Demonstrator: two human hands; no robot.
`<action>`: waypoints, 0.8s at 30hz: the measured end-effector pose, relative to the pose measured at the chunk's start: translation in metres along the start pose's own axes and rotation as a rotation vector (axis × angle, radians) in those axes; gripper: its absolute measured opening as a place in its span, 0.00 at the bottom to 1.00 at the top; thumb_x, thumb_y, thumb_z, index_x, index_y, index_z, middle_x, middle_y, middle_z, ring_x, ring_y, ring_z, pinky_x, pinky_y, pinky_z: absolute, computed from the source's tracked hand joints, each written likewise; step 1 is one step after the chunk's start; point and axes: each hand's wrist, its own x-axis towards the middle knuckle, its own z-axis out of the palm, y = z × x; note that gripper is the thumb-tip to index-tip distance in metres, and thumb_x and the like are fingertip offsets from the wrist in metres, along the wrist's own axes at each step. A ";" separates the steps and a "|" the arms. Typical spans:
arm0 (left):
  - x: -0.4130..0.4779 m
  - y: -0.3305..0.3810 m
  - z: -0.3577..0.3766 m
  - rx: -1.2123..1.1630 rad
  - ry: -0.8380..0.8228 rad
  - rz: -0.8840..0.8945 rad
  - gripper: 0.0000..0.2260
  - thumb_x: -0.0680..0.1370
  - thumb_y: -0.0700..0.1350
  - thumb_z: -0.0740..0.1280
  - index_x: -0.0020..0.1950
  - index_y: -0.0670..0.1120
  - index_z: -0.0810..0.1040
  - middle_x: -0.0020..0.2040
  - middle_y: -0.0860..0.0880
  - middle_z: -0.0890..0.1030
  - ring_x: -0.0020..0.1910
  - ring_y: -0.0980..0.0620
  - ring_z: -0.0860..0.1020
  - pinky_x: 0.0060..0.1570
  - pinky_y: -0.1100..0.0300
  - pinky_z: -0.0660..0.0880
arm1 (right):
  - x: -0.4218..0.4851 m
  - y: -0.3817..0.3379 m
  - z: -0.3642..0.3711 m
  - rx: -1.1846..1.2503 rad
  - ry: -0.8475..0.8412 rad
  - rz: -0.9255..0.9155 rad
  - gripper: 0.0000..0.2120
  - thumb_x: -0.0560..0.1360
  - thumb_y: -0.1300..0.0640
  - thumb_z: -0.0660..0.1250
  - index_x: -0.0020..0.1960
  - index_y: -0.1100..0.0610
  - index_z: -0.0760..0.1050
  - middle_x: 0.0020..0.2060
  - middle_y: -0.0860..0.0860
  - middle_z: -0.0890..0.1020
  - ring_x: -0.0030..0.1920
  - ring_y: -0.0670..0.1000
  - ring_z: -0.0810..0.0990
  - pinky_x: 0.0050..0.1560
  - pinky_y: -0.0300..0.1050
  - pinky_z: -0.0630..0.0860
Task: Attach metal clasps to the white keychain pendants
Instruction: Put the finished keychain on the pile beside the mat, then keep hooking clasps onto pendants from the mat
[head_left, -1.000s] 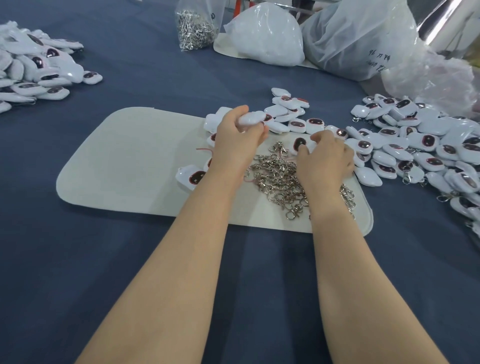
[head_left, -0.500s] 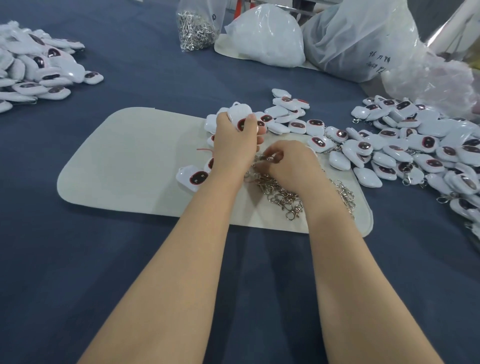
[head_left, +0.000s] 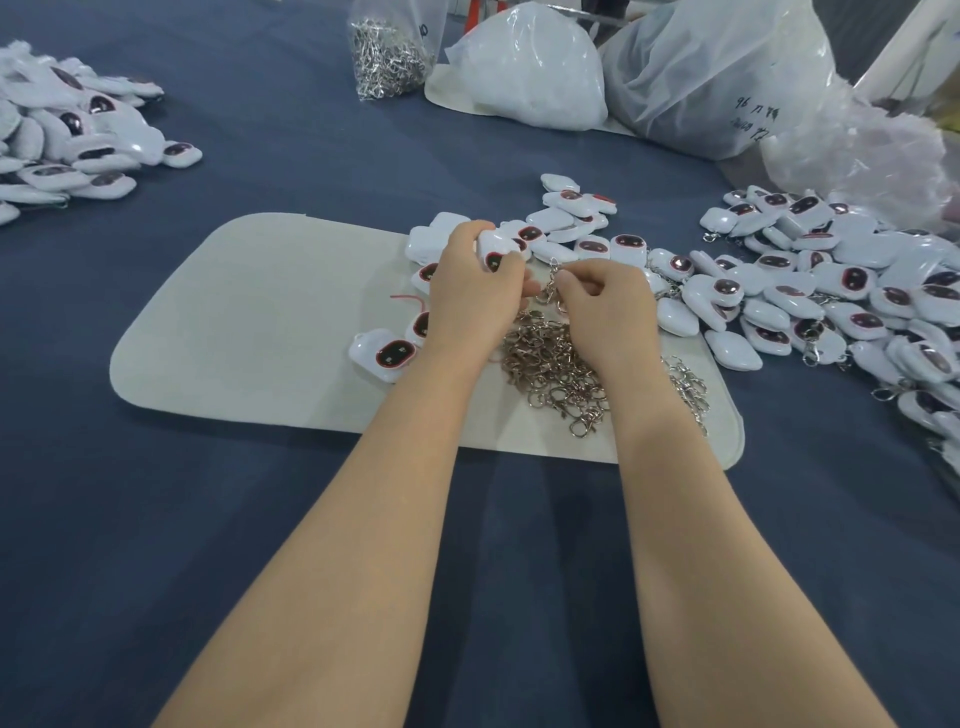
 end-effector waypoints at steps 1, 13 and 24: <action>0.000 0.000 0.000 0.017 0.002 0.019 0.14 0.77 0.37 0.59 0.63 0.46 0.69 0.46 0.51 0.78 0.37 0.55 0.83 0.52 0.51 0.80 | 0.001 0.000 0.000 0.002 -0.002 -0.004 0.09 0.78 0.57 0.62 0.52 0.55 0.81 0.39 0.45 0.79 0.42 0.44 0.75 0.37 0.34 0.65; 0.000 -0.001 0.000 0.154 0.015 0.083 0.10 0.78 0.38 0.59 0.50 0.49 0.79 0.46 0.53 0.78 0.45 0.49 0.83 0.55 0.48 0.78 | 0.003 -0.004 0.001 0.079 0.068 -0.064 0.12 0.78 0.61 0.60 0.58 0.56 0.77 0.51 0.48 0.80 0.50 0.44 0.76 0.54 0.34 0.70; 0.002 -0.004 0.002 0.328 0.022 0.240 0.04 0.76 0.42 0.68 0.49 0.45 0.81 0.33 0.56 0.71 0.32 0.60 0.69 0.35 0.71 0.66 | -0.002 -0.011 0.004 0.144 0.031 -0.154 0.12 0.78 0.63 0.60 0.55 0.54 0.79 0.51 0.48 0.82 0.51 0.45 0.77 0.54 0.35 0.71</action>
